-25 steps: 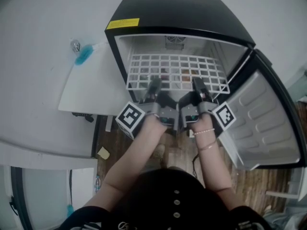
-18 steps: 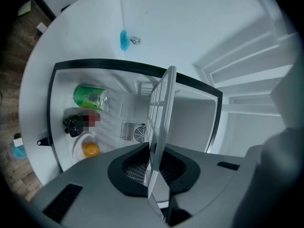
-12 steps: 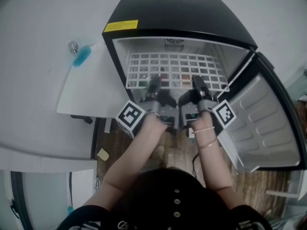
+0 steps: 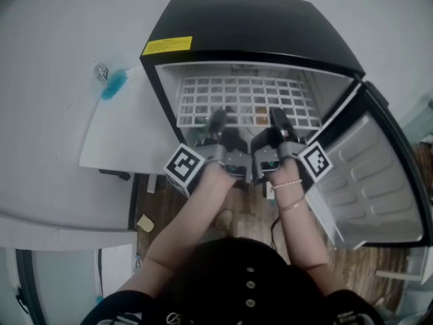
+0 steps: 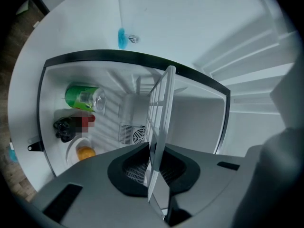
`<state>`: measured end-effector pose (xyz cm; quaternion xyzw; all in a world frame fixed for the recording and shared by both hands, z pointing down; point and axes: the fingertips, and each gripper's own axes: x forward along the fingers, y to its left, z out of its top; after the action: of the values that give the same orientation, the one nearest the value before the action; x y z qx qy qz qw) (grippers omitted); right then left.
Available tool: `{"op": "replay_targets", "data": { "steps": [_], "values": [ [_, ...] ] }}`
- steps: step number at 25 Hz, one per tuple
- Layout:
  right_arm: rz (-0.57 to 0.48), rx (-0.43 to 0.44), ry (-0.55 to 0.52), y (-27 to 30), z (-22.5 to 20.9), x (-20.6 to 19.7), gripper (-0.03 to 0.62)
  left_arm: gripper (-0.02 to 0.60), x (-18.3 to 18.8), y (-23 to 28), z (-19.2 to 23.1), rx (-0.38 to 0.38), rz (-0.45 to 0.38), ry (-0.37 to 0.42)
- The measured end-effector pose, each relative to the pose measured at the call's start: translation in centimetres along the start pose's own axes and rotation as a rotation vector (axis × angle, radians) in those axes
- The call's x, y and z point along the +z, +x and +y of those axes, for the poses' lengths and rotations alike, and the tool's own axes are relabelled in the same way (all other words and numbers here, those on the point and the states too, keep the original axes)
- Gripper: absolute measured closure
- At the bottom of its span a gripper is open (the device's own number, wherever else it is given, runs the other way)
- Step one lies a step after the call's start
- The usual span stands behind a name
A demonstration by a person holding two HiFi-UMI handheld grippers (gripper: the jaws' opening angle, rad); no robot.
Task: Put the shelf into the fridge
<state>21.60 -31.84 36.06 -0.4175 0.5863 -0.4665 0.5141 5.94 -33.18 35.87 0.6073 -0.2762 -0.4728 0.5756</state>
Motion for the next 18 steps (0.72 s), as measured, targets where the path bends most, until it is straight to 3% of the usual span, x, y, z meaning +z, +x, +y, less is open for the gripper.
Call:
{"op": "replay_targets", "data": {
  "steps": [18],
  "values": [
    [-0.002,-0.002,-0.002,0.43,-0.13,0.29,0.560,0.541,0.10,0.41,0.16,0.002,-0.016,0.003]
  ]
}}
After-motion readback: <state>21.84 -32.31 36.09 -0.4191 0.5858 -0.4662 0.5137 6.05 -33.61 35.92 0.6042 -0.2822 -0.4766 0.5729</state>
